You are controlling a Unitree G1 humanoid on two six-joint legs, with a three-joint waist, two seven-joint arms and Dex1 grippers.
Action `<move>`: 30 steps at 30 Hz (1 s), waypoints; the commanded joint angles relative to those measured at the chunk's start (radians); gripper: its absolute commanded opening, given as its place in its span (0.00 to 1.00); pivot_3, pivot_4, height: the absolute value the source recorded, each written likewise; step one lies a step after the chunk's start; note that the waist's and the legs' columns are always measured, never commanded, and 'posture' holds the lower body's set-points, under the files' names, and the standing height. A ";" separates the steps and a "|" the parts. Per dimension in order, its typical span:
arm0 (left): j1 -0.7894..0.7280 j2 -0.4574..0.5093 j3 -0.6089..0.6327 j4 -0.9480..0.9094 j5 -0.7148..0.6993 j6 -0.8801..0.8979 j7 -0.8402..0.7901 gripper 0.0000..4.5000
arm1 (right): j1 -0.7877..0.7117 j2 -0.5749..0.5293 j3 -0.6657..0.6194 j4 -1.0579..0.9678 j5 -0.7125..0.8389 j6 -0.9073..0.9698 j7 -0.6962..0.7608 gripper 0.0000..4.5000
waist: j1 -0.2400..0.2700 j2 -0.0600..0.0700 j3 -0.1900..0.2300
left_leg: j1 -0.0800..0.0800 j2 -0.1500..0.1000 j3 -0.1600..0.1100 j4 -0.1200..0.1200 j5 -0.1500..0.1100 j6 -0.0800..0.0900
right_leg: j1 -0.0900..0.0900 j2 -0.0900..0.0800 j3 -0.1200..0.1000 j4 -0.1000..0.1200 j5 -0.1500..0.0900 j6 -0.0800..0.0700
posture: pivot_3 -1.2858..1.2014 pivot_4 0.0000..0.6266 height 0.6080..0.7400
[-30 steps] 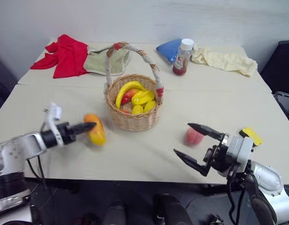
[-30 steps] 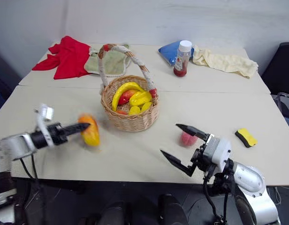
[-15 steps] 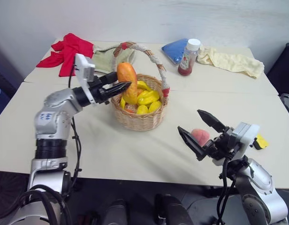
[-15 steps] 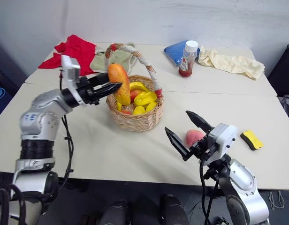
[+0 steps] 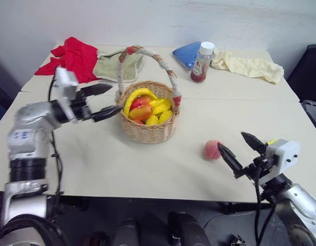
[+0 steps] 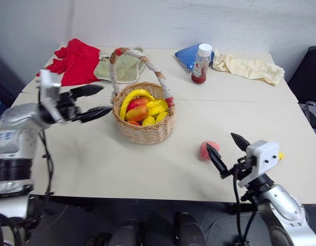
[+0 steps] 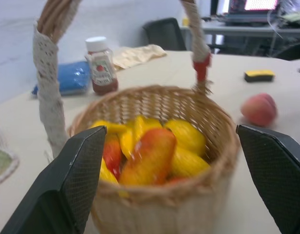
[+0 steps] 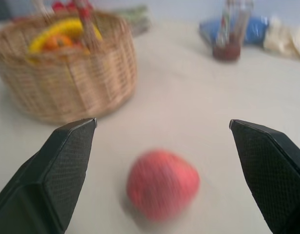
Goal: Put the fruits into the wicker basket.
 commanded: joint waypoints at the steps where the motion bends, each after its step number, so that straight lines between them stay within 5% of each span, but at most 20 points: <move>1: 0.110 0.100 0.066 -0.036 -0.032 0.015 -0.117 1.00 | 0.141 -0.047 -0.143 -0.023 0.043 -0.077 0.215 1.00 | 0.002 0.000 0.000 | 0.000 0.000 0.000 -0.001 0.000 0.000 | 0.000 0.000 0.000 0.000 -0.001 0.000 | 0.52 0.24 1.00; 4: 0.230 0.152 0.092 -0.006 0.003 -0.041 -0.159 1.00 | 0.282 -0.075 -0.250 0.186 -0.091 -0.369 0.502 1.00 | 0.008 0.000 0.000 | 0.001 -0.001 -0.001 -0.004 0.000 0.001 | 0.001 0.002 -0.002 -0.002 -0.005 0.002 | 0.52 0.24 1.00; 8: 0.310 0.155 0.100 0.005 0.016 -0.068 -0.158 1.00 | 0.267 -0.079 -0.313 0.390 -0.112 -0.482 0.586 1.00 | 0.010 0.000 0.000 | 0.001 -0.001 0.001 -0.003 0.000 0.003 | 0.003 -0.002 -0.001 -0.008 -0.007 0.000 | 0.52 0.24 1.00; 18: 0.396 0.069 0.088 -0.185 -0.048 -0.043 -0.123 1.00 | -0.132 -0.158 0.009 0.255 -0.094 -0.107 0.389 1.00 | -0.009 0.000 0.000 | 0.003 0.001 0.004 -0.007 0.000 0.001 | -0.001 -0.002 0.003 -0.001 -0.001 0.000 | 0.52 0.24 1.00; 30: 0.435 0.023 0.079 -0.309 -0.089 0.030 -0.047 1.00 | -0.574 -0.196 0.299 0.601 -0.204 0.083 0.450 1.00 | 0.001 0.000 0.001 | 0.000 0.000 0.002 -0.005 0.000 0.001 | -0.003 -0.001 0.001 -0.001 -0.001 0.000 | 0.52 0.24 1.00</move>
